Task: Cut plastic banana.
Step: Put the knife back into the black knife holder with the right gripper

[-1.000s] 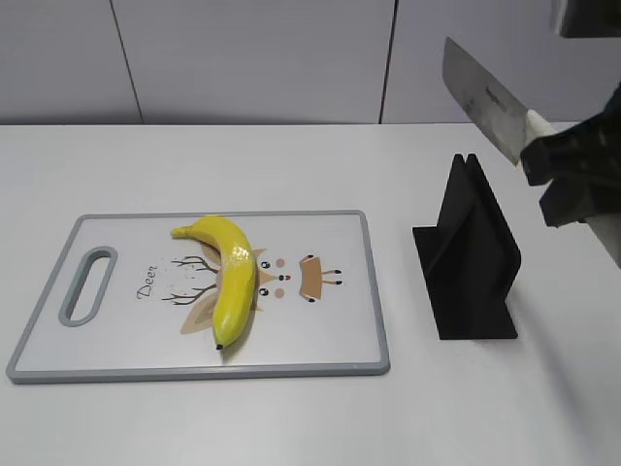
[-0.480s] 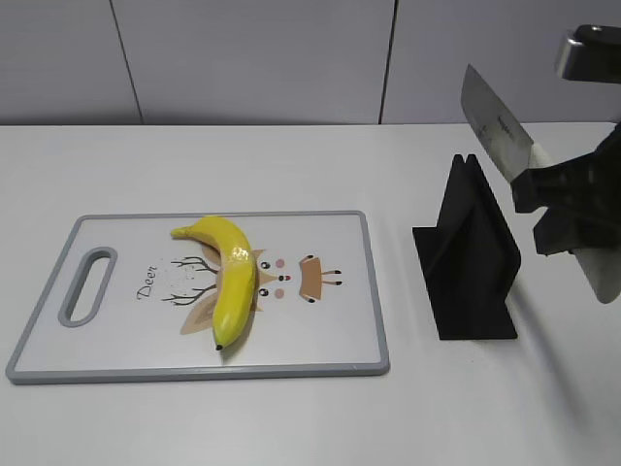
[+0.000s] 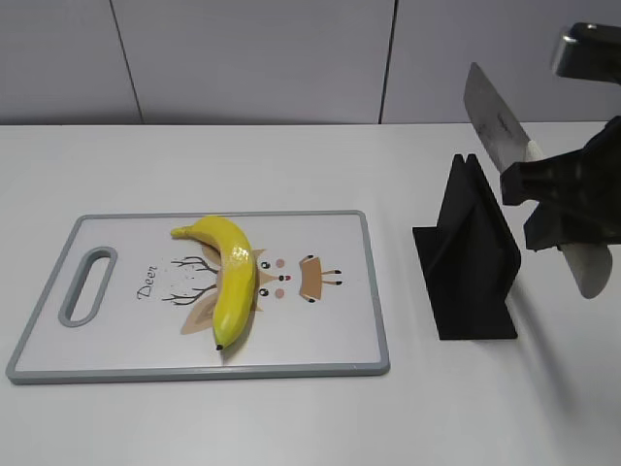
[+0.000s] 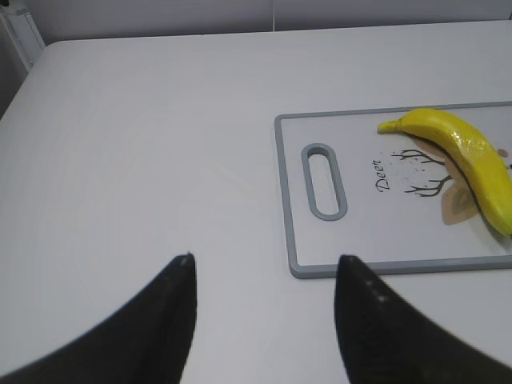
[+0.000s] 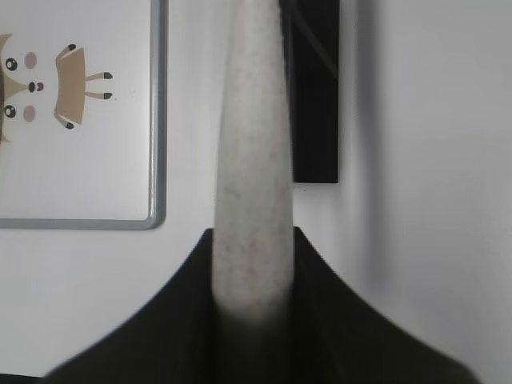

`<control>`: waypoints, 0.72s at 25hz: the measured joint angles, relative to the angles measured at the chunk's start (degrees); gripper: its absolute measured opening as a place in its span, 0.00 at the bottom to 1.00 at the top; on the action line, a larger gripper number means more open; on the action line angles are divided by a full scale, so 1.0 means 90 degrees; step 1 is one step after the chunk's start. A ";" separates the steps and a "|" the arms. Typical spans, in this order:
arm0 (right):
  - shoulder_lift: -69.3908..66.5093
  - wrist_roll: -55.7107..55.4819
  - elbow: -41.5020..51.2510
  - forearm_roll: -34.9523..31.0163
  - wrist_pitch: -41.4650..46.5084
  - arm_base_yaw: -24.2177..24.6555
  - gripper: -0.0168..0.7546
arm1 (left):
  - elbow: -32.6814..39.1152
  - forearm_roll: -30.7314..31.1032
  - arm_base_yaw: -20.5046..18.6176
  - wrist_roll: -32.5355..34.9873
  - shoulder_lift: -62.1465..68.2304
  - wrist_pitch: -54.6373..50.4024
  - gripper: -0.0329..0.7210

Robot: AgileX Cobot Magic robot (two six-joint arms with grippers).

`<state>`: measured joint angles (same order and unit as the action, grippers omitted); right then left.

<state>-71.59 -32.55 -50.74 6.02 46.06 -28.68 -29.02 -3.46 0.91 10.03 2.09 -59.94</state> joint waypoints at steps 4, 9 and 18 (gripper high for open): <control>-0.0358 0.0000 0.0012 0.0026 -0.0025 0.0000 0.23 | 0.0000 0.0000 0.0000 -0.0006 0.0000 0.0000 0.73; -0.0728 0.0000 0.0019 0.0224 -0.0038 0.0000 0.23 | 0.0000 0.0000 0.0000 -0.0006 0.0000 0.0000 0.73; -0.1105 0.0000 0.0019 0.0284 -0.0344 0.0000 0.23 | 0.0000 0.0000 0.0000 -0.0006 0.0000 0.0000 0.73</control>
<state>-81.54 -32.55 -50.57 8.58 42.97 -28.68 -29.02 -3.46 0.91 9.97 2.09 -59.94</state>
